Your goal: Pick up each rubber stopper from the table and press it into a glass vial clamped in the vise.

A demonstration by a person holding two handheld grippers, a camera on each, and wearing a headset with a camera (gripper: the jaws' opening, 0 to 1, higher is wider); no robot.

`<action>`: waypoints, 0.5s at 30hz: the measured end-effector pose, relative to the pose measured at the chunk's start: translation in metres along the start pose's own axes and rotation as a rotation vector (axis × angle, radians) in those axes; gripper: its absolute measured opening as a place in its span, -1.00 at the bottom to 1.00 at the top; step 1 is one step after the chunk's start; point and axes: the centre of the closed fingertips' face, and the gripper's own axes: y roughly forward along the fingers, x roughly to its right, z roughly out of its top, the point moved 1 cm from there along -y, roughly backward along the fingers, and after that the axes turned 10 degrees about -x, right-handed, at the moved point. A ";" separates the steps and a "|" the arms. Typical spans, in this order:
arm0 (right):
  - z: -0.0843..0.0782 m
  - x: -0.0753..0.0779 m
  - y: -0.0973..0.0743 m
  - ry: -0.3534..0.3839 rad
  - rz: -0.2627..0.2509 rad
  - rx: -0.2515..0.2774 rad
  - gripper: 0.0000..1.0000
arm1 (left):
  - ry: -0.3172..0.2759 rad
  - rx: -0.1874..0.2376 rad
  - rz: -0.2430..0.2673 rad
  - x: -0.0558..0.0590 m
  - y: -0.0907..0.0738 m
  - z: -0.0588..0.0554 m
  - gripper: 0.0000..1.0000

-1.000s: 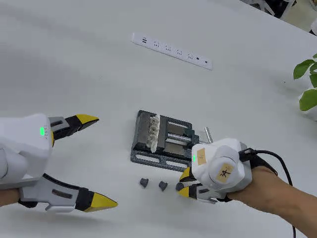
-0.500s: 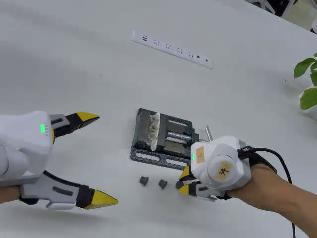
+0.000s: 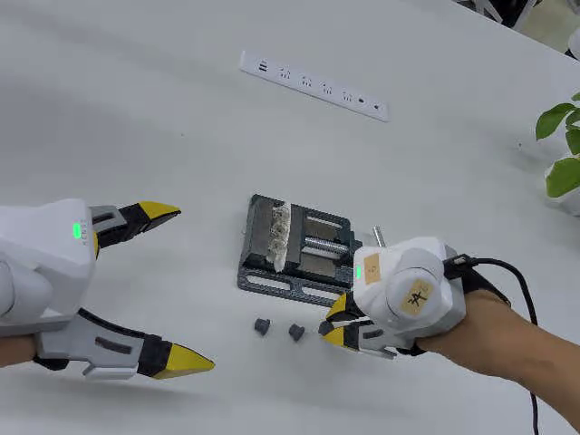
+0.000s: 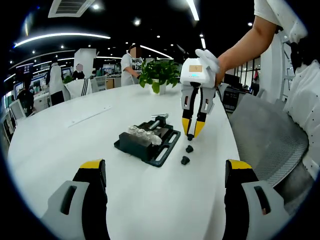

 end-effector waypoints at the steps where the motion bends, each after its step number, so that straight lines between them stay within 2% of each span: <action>1: 0.003 0.000 -0.005 0.005 -0.001 0.006 -0.86 | 0.000 0.000 0.001 0.000 0.000 0.000 0.98; 9: 0.021 0.018 -0.029 0.027 -0.029 0.053 -0.86 | 0.000 0.006 0.003 -0.001 -0.001 0.001 0.98; 15: 0.040 0.039 -0.048 0.049 -0.058 0.093 -0.86 | 0.001 0.009 0.002 0.000 -0.001 0.002 0.98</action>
